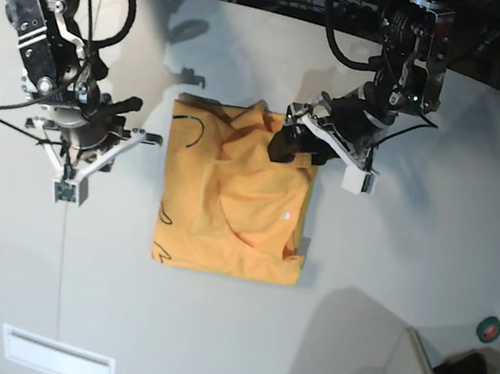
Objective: Layout the t-shirt on the table in an organized manner, then fold the t-shirt properly
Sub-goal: 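Grasp the shirt's folded corners with both grippers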
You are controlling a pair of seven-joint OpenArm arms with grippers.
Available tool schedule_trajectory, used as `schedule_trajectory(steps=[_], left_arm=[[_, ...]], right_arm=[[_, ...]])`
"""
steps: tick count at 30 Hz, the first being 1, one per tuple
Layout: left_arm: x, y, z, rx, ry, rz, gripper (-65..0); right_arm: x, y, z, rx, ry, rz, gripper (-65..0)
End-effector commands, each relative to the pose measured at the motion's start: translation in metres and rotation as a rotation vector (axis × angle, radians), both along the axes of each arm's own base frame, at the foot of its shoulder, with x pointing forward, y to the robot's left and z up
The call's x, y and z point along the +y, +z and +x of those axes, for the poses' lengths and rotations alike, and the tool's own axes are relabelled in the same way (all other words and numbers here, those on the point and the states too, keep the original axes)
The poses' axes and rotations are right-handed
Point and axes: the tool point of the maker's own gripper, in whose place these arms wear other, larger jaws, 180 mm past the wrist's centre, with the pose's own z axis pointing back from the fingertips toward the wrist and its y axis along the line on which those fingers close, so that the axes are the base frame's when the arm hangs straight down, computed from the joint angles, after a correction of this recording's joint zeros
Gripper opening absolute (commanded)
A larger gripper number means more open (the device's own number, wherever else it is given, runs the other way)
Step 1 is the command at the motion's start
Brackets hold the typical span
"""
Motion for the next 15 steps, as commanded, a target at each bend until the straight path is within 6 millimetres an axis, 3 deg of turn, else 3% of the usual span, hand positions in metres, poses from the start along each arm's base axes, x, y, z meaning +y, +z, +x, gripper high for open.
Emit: schedule_trajectory(steps=[1, 6, 9, 12, 15], left_arm=[[0.000, 0.011, 0.010, -0.043, 0.012, -0.018, -26.2], [0.000, 0.011, 0.011, -0.044, 0.012, -0.018, -29.0], [0.001, 0.013, 0.011, -0.050, 0.013, -0.015, -45.7], [0.020, 0.013, 0.005, -0.047, 0.062, 0.001, -65.0], [0.032, 0.014, 0.000, -0.046, 0.090, 0.015, -65.0]], right_arm=[[-0.003, 0.011, 0.010, -0.049, -0.003, -0.004, -65.0], [-0.003, 0.012, 0.011, -0.050, -0.003, -0.004, -65.0], [-0.003, 0.012, 0.011, -0.052, -0.003, -0.004, -65.0], [-0.003, 0.013, 0.012, -0.053, -0.003, -0.004, -65.0], [-0.003, 0.013, 0.012, -0.053, -0.003, -0.004, -65.0]])
